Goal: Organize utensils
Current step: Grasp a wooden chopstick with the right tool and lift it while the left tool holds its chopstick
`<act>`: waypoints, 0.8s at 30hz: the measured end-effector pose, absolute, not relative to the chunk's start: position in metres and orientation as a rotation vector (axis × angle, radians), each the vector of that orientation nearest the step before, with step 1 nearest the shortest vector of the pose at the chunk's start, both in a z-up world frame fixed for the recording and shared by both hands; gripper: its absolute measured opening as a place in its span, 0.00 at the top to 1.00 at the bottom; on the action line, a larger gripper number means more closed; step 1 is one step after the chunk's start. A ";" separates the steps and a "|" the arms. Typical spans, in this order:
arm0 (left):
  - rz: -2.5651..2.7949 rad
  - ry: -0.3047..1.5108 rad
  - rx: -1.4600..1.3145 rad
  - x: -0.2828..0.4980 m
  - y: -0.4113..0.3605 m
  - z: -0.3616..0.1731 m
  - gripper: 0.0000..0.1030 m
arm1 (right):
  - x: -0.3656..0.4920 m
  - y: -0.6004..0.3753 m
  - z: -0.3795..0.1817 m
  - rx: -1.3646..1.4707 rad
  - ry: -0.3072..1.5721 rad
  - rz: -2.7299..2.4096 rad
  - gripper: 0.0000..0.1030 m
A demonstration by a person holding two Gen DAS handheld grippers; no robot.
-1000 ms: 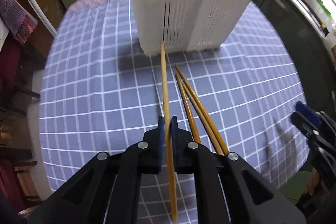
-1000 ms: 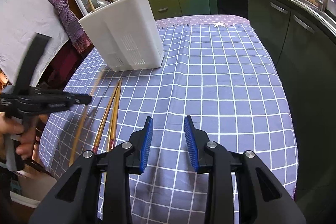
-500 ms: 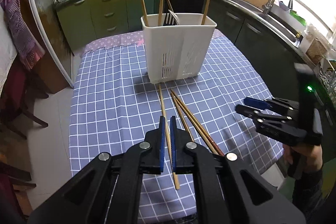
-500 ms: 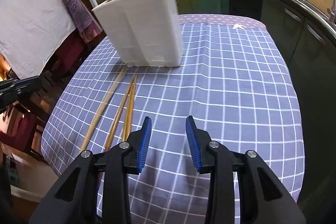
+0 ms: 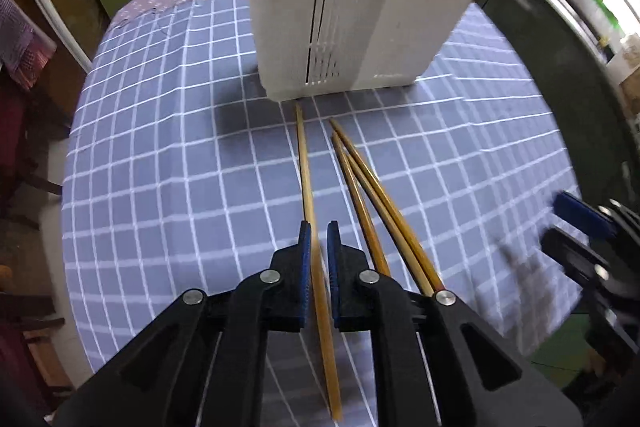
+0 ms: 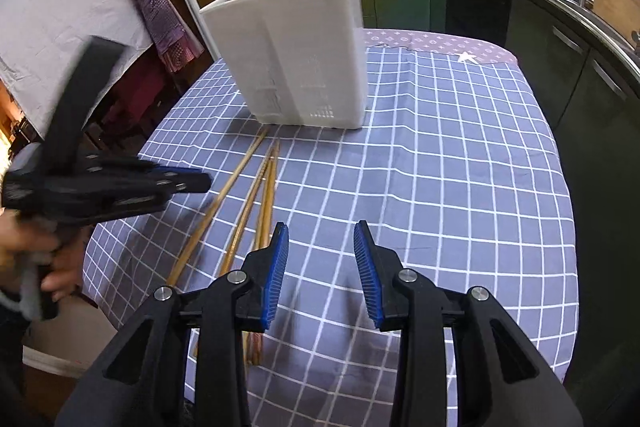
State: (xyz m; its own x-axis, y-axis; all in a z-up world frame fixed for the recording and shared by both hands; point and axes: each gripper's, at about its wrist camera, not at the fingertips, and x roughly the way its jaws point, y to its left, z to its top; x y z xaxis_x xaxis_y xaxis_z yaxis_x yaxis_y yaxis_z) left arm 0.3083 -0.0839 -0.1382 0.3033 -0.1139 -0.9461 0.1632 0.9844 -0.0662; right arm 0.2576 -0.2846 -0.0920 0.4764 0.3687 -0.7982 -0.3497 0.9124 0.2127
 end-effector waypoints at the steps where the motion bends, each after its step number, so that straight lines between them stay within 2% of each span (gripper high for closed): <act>1: -0.174 1.259 0.052 0.313 -0.086 -0.142 0.92 | 0.258 -0.288 -0.092 0.026 0.981 0.435 0.67; 5: -0.137 1.279 0.085 0.326 -0.089 -0.151 0.89 | 0.260 -0.295 -0.095 0.041 0.985 0.431 0.67; 11: -0.140 1.321 0.105 0.330 -0.094 -0.156 0.89 | 0.263 -0.297 -0.099 0.051 0.994 0.439 0.67; 13: -0.137 1.326 0.112 0.329 -0.096 -0.155 0.93 | 0.263 -0.298 -0.100 0.053 0.995 0.440 0.67; 16: -0.137 1.326 0.108 0.332 -0.096 -0.153 0.94 | 0.261 -0.298 -0.099 0.051 0.993 0.439 0.67; 24: -0.188 1.195 0.076 0.289 -0.077 -0.104 0.94 | 0.262 -0.298 -0.094 0.034 0.990 0.429 0.62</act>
